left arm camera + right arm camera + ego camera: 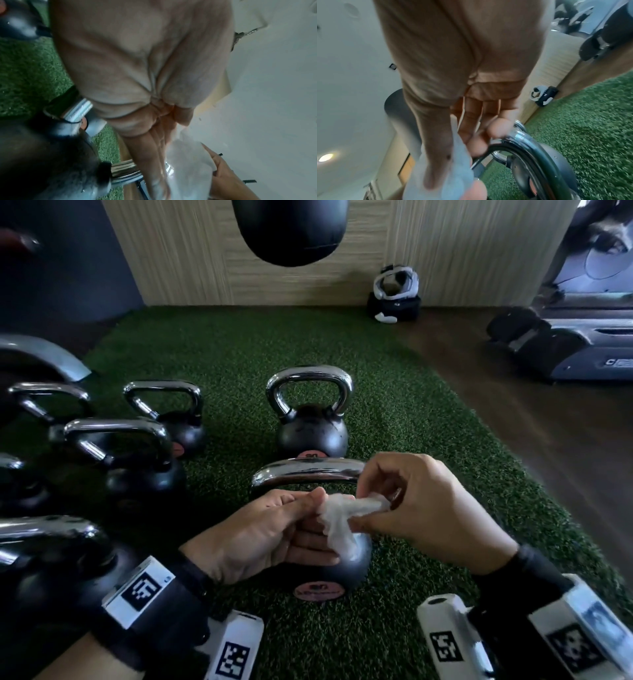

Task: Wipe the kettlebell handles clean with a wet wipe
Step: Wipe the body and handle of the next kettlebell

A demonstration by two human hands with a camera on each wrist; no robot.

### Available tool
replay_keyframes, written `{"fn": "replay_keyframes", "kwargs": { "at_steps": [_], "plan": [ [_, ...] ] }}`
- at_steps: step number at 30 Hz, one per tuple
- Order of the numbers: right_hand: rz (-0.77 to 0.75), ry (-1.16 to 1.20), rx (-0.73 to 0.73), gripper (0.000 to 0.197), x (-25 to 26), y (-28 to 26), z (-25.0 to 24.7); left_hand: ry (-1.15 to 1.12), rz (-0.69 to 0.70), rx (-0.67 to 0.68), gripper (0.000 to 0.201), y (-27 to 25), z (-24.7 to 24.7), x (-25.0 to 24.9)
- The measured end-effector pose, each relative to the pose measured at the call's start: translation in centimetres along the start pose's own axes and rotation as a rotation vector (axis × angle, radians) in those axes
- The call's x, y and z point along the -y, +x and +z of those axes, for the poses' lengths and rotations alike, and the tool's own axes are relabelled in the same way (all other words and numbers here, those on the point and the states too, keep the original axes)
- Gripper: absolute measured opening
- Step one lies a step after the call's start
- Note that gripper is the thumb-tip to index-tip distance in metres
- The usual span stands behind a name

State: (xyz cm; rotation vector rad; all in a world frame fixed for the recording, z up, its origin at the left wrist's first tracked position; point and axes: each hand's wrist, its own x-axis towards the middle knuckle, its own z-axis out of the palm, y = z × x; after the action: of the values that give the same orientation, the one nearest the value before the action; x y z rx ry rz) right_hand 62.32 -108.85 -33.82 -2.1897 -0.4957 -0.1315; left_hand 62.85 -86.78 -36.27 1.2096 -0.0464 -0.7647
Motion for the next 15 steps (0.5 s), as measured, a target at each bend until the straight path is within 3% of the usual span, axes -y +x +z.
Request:
{"fn": "replay_keyframes", "kwargs": {
  "at_steps": [3,6,9,11,13,15],
  "plan": [
    [-0.100,-0.074,-0.225,0.036,-0.5,0.1,1.5,-0.036,0.050,-0.015,0.036,0.3,0.4,0.1],
    [-0.097,-0.026,-0.294,0.041,-0.5,0.2,2.5,-0.079,0.113,-0.058,0.035,0.3,0.6,0.0],
    [-0.002,0.152,-0.199,0.040,0.1,0.3,1.8,-0.075,0.212,-0.098,0.034,0.1,1.3,-0.3],
    [0.079,0.327,-0.046,0.059,-0.2,0.4,0.5,-0.044,0.330,-0.134,0.031,-0.1,1.8,-0.6],
    [0.126,0.392,-0.003,0.066,-1.4,0.5,-0.7,0.067,0.474,-0.225,0.027,-0.4,1.9,-1.0],
    [0.190,0.356,-0.137,0.050,-3.7,0.5,-1.0,0.463,0.686,-0.444,0.024,-0.7,1.4,-1.5]
  ]
}}
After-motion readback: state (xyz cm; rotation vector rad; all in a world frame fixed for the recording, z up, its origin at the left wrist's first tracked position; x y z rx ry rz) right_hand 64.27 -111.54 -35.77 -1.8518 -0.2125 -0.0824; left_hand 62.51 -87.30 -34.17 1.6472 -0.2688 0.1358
